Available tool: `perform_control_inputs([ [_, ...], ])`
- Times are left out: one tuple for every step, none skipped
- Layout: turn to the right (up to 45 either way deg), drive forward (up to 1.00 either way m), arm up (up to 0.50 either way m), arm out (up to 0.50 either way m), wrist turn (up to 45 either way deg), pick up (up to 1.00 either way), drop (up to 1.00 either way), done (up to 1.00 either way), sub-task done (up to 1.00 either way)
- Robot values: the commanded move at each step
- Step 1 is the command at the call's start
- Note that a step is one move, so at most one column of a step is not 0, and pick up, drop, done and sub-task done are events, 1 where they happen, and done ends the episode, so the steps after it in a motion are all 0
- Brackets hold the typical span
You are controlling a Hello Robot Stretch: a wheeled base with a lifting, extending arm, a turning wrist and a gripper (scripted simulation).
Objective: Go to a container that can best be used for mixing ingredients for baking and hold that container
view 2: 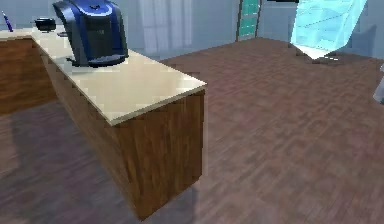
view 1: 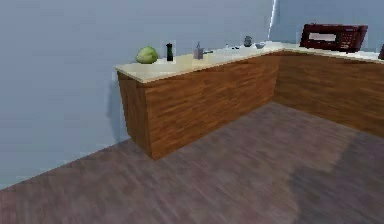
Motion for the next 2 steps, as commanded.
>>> perform_control_inputs([
  [24.0, 0.0, 0.0, 0.0, 0.0, 0.0, 0.0, 0.0, 0.0],
  [0.0, 1.0, 0.0, 0.0, 0.0, 0.0, 0.0, 0.0, 0.0],
])
